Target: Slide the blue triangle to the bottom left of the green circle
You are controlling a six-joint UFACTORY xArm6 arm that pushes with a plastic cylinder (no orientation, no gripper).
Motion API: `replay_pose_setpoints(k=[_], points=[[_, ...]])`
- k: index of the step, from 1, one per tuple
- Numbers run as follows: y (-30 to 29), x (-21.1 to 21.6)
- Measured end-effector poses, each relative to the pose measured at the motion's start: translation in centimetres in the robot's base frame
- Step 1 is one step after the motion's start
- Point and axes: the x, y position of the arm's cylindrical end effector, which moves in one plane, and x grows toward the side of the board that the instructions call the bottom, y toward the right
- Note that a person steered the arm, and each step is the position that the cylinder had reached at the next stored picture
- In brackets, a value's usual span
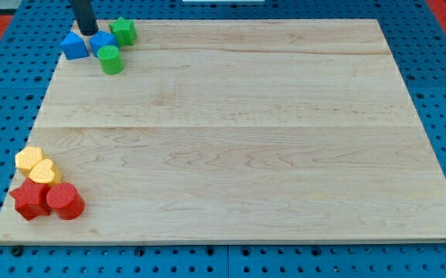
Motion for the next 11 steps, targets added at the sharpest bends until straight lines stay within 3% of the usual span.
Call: replay_pose_setpoints(k=[1, 4, 6, 9, 11], points=[[-1.0, -0.7], [-2.6, 8.2], [-3.9, 7.8], [1.0, 11.6], [-0.6, 13.1]])
